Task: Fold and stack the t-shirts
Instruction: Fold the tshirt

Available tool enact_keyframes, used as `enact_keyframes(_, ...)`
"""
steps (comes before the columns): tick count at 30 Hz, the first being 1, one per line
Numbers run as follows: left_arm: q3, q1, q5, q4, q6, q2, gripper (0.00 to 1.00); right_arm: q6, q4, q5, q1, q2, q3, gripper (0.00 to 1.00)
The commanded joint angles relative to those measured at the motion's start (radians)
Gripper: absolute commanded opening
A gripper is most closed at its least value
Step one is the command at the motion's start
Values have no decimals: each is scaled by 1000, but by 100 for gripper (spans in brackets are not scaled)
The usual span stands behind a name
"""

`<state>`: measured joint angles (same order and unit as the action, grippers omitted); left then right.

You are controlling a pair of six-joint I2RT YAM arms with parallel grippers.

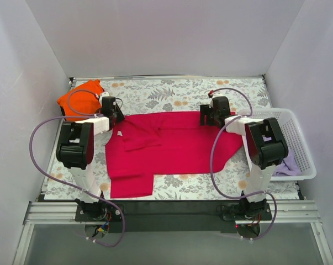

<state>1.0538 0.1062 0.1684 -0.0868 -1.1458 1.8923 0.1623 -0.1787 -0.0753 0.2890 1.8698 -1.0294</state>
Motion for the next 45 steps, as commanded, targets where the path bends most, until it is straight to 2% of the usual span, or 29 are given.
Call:
enact_keyframes(1, 23, -14, -13, 5, 3, -7, 33, 11, 87, -10, -1, 86, -84, 67)
enact_keyframes(11, 201, -22, -47, 39, 9, 122, 32, 6, 255, 2, -36, 259, -408, 67)
enact_keyframes(22, 520, -34, -75, 162, 35, 341, 32, 14, 292, 68, -67, 336, -532, 67)
enact_keyframes(23, 547, -34, -81, 167, 38, 346, 34, 8, 291, 101, -65, 335, -535, 66)
enact_keyframes(25, 552, -34, -127, 153, 38, 331, 49, -3, 288, 111, -65, 309, -529, 66)
enact_keyframes(26, 542, -30, -139, 144, 44, 318, 70, -13, 282, 120, -67, 293, -522, 67)
enact_keyframes(28, 514, -20, -147, 105, 60, 257, 89, -24, 266, 129, -65, 231, -488, 68)
enact_keyframes(29, 484, -7, -141, 96, 82, 233, 93, -32, 246, 147, -65, 207, -477, 68)
enact_keyframes(32, 431, 21, -121, 59, 96, 107, 93, -41, 211, 201, -63, 99, -424, 72)
enact_keyframes(34, 342, 39, -107, 27, 92, -16, 94, -43, 193, 227, -63, 7, -384, 77)
enact_keyframes(37, 169, 102, -25, -23, 84, -201, 94, -35, 137, 239, -60, -123, -278, 77)
enact_keyframes(42, -113, 278, 140, -42, 43, -490, 94, -24, 107, 232, -36, -325, -68, 78)
enact_keyframes(43, -209, 302, 158, -39, 8, -525, 94, -20, 105, 224, -30, -354, -37, 77)
enact_keyframes(45, -286, 395, 207, -24, -29, -609, 92, -14, 91, 212, -2, -440, 64, 77)
